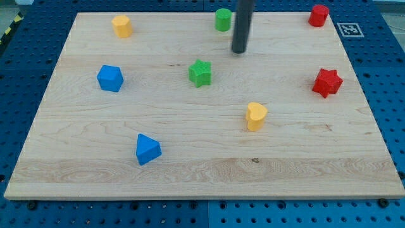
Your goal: Move the green circle towards the top right of the board
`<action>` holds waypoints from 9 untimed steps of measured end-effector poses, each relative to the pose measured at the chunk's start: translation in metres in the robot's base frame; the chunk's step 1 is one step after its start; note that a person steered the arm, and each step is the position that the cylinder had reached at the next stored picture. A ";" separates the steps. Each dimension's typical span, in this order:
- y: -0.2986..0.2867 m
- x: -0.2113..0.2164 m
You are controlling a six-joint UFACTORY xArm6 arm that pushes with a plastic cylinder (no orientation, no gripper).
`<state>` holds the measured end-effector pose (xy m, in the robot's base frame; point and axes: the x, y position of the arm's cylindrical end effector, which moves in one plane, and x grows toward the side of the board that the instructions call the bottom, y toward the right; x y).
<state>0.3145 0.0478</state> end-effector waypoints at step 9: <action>0.024 -0.083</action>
<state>0.2310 0.0723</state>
